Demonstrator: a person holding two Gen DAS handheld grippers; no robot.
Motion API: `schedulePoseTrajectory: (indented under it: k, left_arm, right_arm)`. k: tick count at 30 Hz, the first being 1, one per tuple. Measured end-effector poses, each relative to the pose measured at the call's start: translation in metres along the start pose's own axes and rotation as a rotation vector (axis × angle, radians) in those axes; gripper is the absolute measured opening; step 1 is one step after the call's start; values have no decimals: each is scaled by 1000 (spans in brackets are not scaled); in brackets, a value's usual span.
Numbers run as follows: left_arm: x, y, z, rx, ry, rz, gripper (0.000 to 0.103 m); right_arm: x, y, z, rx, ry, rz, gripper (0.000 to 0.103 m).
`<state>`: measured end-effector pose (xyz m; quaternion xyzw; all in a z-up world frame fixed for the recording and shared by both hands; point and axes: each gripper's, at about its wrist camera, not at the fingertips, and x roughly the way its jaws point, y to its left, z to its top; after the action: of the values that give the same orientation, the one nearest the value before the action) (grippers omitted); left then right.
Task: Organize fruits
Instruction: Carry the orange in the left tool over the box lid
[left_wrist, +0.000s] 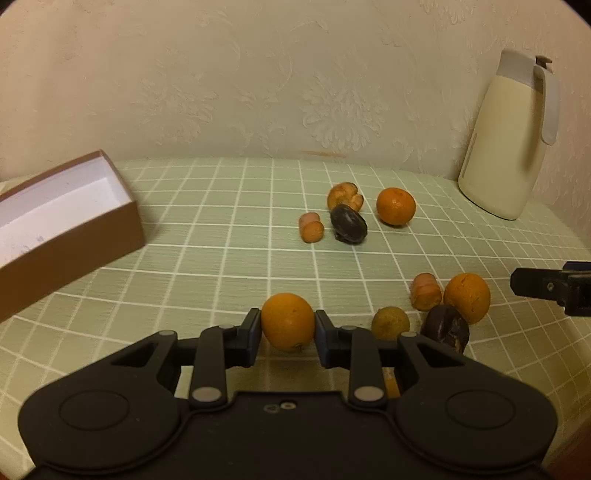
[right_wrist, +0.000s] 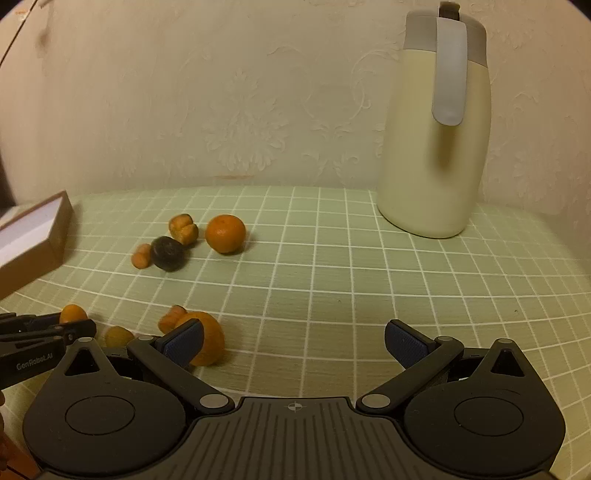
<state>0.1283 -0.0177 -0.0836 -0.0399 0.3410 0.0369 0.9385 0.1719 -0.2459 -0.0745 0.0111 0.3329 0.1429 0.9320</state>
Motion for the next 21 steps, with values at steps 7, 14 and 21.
schedulePoseTrajectory:
  k: [7, 14, 21]
  left_arm:
    - [-25, 18, -5, 3, -4, 40, 21]
    - [-56, 52, -9, -14, -27, 108, 21]
    - [-86, 90, -25, -52, -25, 180, 21]
  right_arm:
    - [-3, 21, -3, -45, 1, 67, 103]
    - [-6, 47, -8, -84, 12, 130, 103]
    - [-11, 96, -21, -160, 25, 222, 103]
